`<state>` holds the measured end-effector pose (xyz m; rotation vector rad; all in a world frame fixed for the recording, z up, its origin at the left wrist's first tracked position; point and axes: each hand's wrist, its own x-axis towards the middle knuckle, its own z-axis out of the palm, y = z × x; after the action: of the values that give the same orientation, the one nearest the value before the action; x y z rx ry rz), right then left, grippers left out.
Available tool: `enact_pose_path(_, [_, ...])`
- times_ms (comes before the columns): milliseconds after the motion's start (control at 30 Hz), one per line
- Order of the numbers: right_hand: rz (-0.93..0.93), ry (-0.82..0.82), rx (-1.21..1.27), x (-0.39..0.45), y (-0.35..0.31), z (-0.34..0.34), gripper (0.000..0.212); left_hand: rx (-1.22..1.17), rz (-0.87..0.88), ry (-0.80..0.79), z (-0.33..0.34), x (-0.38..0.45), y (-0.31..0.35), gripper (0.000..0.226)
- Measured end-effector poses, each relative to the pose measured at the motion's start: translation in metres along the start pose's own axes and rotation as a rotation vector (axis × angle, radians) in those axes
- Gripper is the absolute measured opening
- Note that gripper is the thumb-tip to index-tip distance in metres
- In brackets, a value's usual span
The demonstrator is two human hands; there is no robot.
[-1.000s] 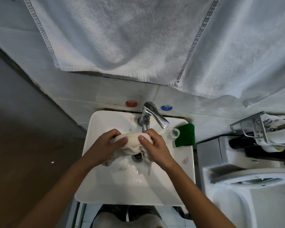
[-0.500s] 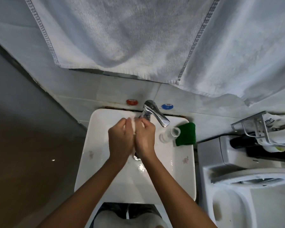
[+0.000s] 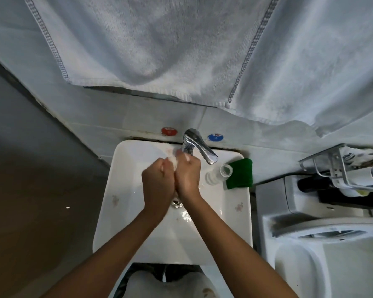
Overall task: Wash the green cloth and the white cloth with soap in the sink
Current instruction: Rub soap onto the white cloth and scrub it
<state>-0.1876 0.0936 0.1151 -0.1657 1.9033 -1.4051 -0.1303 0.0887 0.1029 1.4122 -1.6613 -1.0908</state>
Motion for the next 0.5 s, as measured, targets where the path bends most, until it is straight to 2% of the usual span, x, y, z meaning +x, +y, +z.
enact_pose_path(67, [-0.010, 0.028, 0.010, 0.001, -0.003, 0.004, 0.032, 0.001, 0.026, -0.018, -0.003, 0.000, 0.002, 0.036])
enact_pose_path(200, [-0.058, -0.106, -0.009, -0.023, 0.011, 0.004, 0.032, -0.034, 0.014, 0.069, -0.002, 0.030, -0.013, 0.034])
enact_pose_path(367, [-0.020, 0.009, -0.014, 0.009, -0.003, 0.007, 0.030, -0.001, 0.009, 0.038, 0.003, -0.004, -0.001, 0.035])
enact_pose_path(433, [-0.014, -0.026, -0.094, -0.004, 0.003, 0.009, 0.024, 0.002, 0.013, 0.081, 0.001, 0.008, -0.009, 0.035])
enact_pose_path(500, [-0.048, -0.101, -0.121, -0.023, 0.012, 0.007, 0.027, -0.041, -0.010, 0.131, -0.003, 0.027, -0.012, 0.034])
